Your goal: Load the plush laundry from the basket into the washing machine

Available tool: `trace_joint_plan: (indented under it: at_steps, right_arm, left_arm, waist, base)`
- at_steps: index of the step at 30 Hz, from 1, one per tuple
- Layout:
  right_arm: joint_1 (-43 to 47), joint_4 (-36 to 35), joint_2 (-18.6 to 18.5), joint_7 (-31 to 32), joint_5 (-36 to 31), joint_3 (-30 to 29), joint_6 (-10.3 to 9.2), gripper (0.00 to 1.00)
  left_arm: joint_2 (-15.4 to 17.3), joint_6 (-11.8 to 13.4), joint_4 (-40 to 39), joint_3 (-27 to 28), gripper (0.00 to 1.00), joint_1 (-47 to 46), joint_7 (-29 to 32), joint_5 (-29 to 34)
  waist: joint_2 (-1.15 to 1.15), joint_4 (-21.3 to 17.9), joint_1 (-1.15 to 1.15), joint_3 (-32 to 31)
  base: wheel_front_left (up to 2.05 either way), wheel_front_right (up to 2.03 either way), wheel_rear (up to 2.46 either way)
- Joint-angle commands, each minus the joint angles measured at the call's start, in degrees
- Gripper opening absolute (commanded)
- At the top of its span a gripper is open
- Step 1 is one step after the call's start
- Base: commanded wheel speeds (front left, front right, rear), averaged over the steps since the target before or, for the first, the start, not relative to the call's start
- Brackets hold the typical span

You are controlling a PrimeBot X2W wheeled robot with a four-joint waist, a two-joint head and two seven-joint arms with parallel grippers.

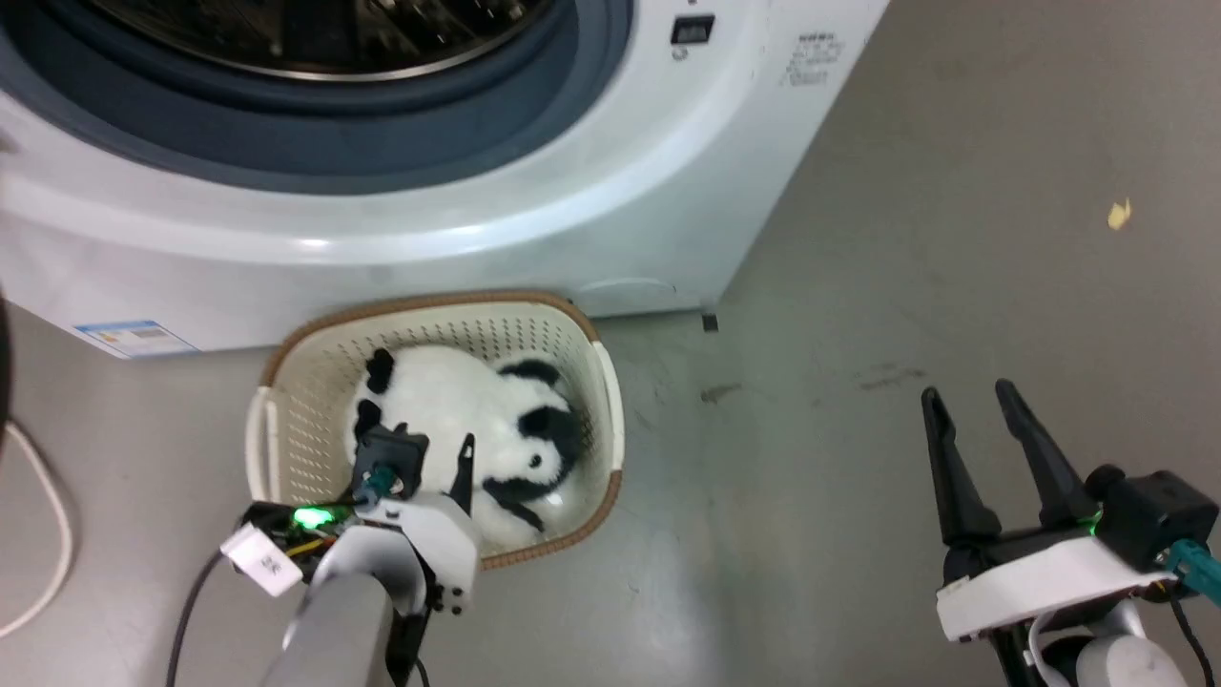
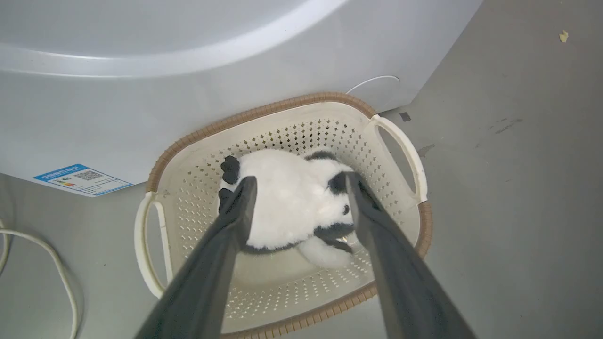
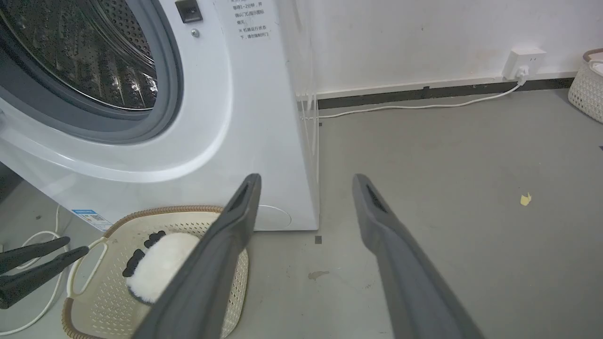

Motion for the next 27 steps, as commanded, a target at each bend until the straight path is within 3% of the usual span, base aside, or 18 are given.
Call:
trace_joint_plan:
  at_steps: [1,18,27]
  right_arm:
    - [-1.3,-0.1,0.1,-0.6,0.7,0.0,-0.03,1.0]
    - [-5.3,-1.7,0.1,-2.6,6.4,2.2,-0.04,1.0]
    - [-7.2,-2.6,0.2,-3.7,9.5,3.6,-0.04,1.0]
  left_arm:
    - [0.5,-0.2,1.3,-0.4,1.0,-1.7,0.1,-0.3]
    - [4.8,0.3,12.5,-1.3,1.0,-14.9,3.1,-3.2]
    - [8.7,1.8,18.6,-3.2,1.0,-22.2,10.0,-3.4]
  waist:
    - [0.0,-0.9,0.0,1.5]
    - [0.0,-5.0,0.0,13.0]
    - [0.0,-7.5,0.0,18.7]
  base:
    - [0.0,0.0,0.0]
    - [0.0,0.0,0.0]
    - [0.0,0.0,0.0]
